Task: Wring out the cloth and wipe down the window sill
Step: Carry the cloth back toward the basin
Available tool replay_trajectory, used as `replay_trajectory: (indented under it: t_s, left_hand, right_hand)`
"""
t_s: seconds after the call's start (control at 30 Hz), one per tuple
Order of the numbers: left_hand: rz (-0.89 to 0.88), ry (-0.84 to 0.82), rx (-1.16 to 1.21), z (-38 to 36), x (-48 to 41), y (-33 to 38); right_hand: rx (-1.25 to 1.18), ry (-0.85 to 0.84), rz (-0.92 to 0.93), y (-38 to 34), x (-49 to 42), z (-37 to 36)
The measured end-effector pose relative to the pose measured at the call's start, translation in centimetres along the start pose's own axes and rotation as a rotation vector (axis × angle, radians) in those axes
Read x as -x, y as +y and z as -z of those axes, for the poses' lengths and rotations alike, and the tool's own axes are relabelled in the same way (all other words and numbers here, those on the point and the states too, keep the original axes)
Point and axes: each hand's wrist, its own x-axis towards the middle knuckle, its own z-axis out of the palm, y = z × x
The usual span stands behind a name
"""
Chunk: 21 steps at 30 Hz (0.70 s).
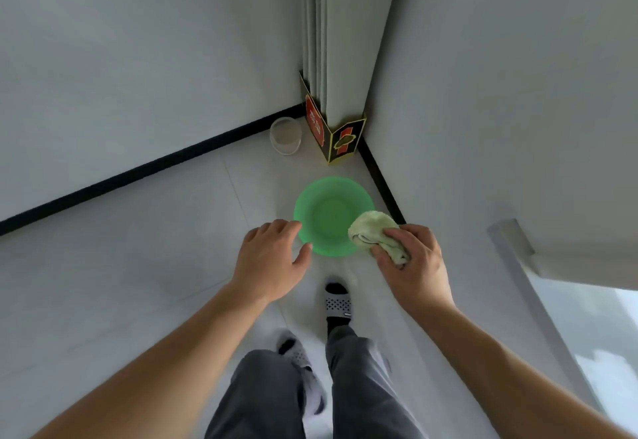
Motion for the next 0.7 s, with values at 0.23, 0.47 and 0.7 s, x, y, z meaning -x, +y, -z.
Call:
replay_trajectory:
  t_s: [0.23,0.47,0.7]
  left_hand:
    - [-0.160,-0.160,-0.039,-7.3,-12.2,-6.9]
    - [-0.384,-0.284,-0.117,-18.6,-24.2,-14.0]
    - [-0.505,-0.338,-0.177,-31.6,-32.7,-18.3]
  right_hand:
    - [0.040,0.009,-0.246,4.9,-6.1,-12.6]
    - [0.023,0.103,-0.421,13.1,-12.8,-28.4]
    - [0.043,0.142,-0.403,23.3,-19.4,-41.6]
